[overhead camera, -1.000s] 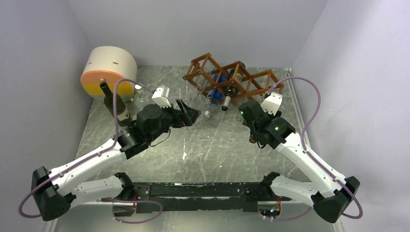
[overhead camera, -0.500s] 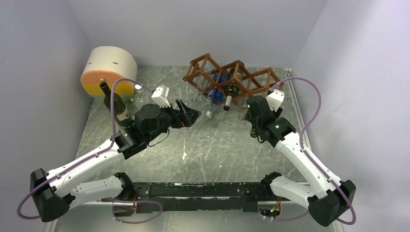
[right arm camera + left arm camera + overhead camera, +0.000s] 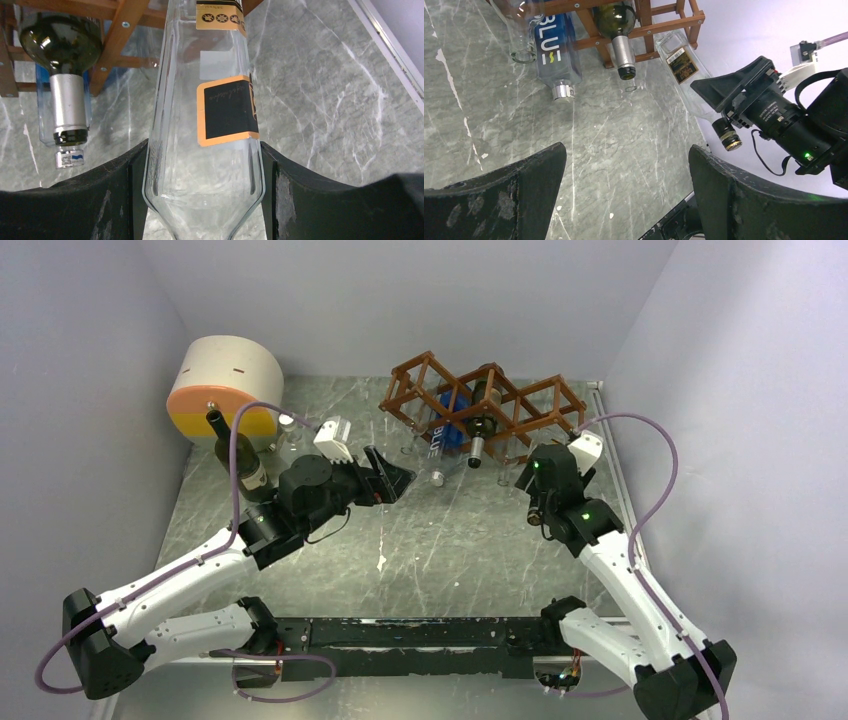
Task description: Put the wine bottle on the wine rack
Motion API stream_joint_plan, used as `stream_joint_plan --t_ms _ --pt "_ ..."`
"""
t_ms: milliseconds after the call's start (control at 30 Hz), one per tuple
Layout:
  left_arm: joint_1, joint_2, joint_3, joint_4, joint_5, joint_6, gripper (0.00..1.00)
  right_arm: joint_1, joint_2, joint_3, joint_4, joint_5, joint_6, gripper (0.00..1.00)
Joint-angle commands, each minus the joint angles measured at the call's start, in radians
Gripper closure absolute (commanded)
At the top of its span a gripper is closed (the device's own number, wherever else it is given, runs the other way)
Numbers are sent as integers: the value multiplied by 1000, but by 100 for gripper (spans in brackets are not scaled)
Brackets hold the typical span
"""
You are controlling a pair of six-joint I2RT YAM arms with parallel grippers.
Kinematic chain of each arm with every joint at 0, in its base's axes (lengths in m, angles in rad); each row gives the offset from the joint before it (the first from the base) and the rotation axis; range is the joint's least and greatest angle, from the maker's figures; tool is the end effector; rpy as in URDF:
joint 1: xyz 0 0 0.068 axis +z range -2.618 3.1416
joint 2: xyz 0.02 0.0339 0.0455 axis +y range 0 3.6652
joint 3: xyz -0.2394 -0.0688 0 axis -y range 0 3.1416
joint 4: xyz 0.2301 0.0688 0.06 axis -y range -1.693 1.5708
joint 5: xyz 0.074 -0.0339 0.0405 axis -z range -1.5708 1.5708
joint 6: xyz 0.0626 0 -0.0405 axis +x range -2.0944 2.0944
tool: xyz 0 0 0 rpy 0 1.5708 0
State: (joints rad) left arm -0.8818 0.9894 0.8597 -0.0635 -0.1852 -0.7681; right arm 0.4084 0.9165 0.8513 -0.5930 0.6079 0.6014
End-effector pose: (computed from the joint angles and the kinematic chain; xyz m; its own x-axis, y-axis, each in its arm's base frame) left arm 0.1726 -0.1914 0.3173 -0.5351 -0.4245 -0.7304 0.3782 0.6527 -0.6564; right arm 0.2042 0.0494 0.2716 -0.4127 0.3275 -0.8500 0.3907 0.9066 0.1595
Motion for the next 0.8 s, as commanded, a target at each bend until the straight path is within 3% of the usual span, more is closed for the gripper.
stream_joint_plan --t_ms 0,267,667,767 --pt "-6 -2 30 -14 27 19 5 -27 -60 41 176 33 -30 100" --pt "-4 -4 16 6 23 34 5 -31 -74 59 220 6 -50 100" --pt "-4 4 15 6 23 46 5 -45 -106 -57 408 -91 -77 100" --pt "-4 -4 39 -62 -73 -25 5 -58 -109 -48 390 -103 -65 100"
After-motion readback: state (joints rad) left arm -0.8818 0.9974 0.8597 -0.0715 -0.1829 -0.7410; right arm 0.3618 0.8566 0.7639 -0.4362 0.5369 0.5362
